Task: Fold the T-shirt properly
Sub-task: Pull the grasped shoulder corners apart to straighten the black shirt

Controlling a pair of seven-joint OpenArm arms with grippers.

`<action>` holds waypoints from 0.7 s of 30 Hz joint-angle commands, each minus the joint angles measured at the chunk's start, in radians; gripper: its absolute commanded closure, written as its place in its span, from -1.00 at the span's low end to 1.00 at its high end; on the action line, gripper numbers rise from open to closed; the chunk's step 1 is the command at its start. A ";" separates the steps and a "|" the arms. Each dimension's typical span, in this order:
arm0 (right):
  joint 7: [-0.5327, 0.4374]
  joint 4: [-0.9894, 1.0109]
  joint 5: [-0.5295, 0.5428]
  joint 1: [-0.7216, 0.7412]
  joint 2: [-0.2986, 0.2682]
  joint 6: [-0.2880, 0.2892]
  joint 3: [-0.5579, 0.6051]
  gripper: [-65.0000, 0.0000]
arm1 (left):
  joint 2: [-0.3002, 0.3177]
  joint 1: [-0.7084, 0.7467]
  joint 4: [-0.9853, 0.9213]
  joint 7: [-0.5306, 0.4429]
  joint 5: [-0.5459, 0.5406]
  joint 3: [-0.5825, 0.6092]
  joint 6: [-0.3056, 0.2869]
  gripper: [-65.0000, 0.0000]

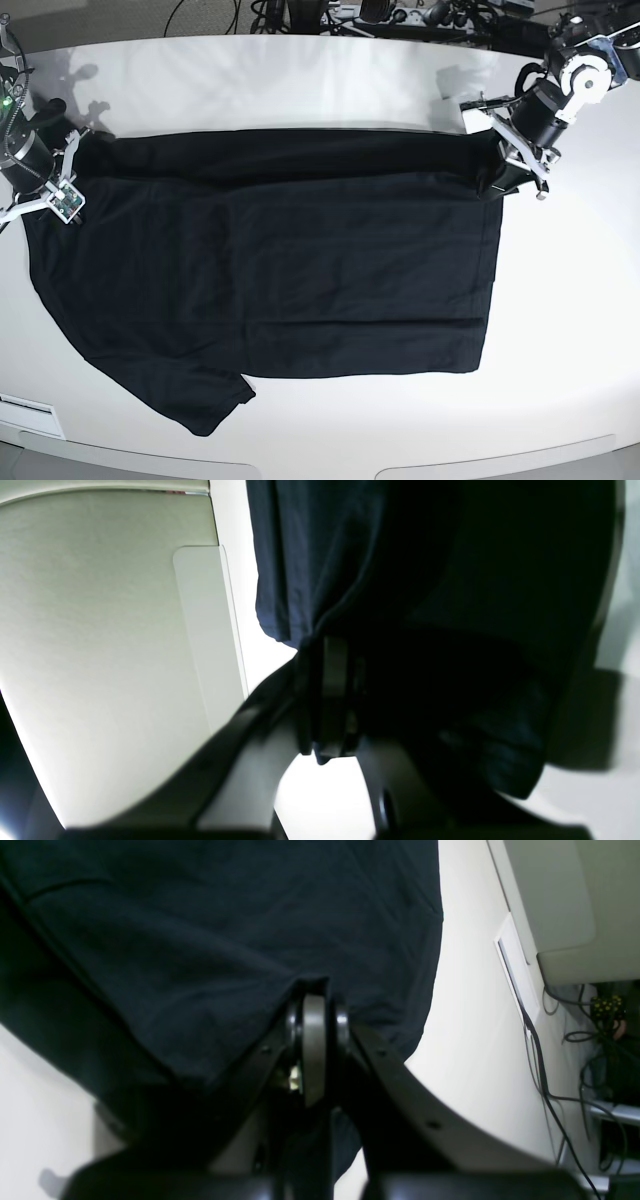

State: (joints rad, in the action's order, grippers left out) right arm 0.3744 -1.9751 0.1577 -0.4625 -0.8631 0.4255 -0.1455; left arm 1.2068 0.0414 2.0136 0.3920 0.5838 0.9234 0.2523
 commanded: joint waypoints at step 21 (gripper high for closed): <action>-0.014 -0.011 0.275 0.074 -0.018 -0.067 -0.011 -0.05 | -0.127 0.042 -0.006 -0.055 -0.227 -0.102 0.357 0.47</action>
State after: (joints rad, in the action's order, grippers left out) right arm 0.3813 -1.9751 0.4316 -0.3981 -0.8608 0.3714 -0.1448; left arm 1.0588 0.0952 1.9953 0.3481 0.3408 0.8322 0.5865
